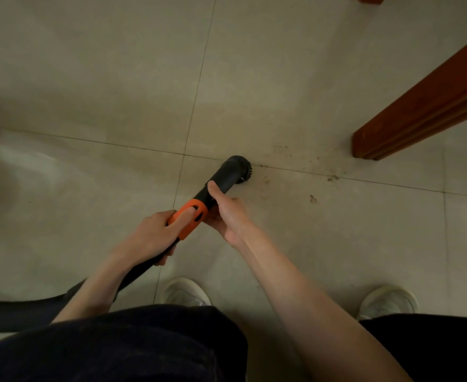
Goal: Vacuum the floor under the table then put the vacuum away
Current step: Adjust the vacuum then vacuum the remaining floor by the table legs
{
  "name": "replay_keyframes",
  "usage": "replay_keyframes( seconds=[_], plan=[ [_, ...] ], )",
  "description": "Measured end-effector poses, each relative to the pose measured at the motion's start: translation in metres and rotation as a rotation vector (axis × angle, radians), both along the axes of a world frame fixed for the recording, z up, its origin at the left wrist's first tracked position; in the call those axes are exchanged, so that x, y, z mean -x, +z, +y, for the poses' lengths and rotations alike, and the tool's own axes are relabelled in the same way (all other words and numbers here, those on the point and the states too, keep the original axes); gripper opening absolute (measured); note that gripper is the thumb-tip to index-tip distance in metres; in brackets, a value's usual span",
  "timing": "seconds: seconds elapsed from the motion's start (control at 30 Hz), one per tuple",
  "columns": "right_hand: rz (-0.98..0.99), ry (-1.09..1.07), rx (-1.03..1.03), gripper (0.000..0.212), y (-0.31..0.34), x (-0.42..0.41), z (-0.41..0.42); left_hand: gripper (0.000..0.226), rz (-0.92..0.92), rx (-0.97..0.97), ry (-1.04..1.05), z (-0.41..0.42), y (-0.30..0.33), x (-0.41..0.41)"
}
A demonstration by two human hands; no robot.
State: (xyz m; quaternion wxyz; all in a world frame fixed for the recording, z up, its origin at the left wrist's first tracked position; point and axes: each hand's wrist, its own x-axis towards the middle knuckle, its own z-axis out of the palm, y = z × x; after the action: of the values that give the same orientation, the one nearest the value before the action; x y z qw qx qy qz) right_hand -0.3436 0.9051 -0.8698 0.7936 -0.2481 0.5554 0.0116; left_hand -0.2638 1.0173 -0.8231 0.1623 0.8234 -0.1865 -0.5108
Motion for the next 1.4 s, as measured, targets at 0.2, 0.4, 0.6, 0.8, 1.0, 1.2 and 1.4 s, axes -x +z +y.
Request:
replay_keyframes(
  seconds=[0.2, 0.4, 0.6, 0.8, 1.0, 1.2, 1.4],
  plan=[
    [-0.022, -0.069, -0.042, 0.035, 0.003, 0.007, -0.002, 0.044, 0.025, 0.008, -0.017, 0.002, -0.001, 0.006],
    [-0.017, -0.039, 0.011, 0.030, 0.001, 0.009, -0.003, 0.048, 0.082, 0.005, 0.016, 0.000, -0.002, 0.008],
    [0.056, 0.041, 0.131, 0.036, -0.002, -0.004, -0.003, 0.051, -0.004, 0.011, -0.009, -0.006, -0.001, 0.006],
    [0.101, -0.142, 0.132, 0.025, -0.001, 0.014, -0.022, 0.052, -0.081, 0.002, -0.118, -0.035, 0.001, 0.022],
    [0.136, -0.235, 0.140, 0.027, 0.004, 0.012, -0.036, 0.056, -0.130, -0.013, -0.167, -0.054, 0.005, 0.023],
    [0.116, -0.231, 0.149, 0.023, 0.005, 0.008, -0.057, 0.061, -0.094, -0.006, -0.167, -0.077, 0.006, 0.020],
    [0.118, -0.261, 0.133, 0.022, 0.007, 0.011, -0.079, 0.062, -0.099, -0.006, -0.206, -0.100, 0.007, 0.020]
  ],
)
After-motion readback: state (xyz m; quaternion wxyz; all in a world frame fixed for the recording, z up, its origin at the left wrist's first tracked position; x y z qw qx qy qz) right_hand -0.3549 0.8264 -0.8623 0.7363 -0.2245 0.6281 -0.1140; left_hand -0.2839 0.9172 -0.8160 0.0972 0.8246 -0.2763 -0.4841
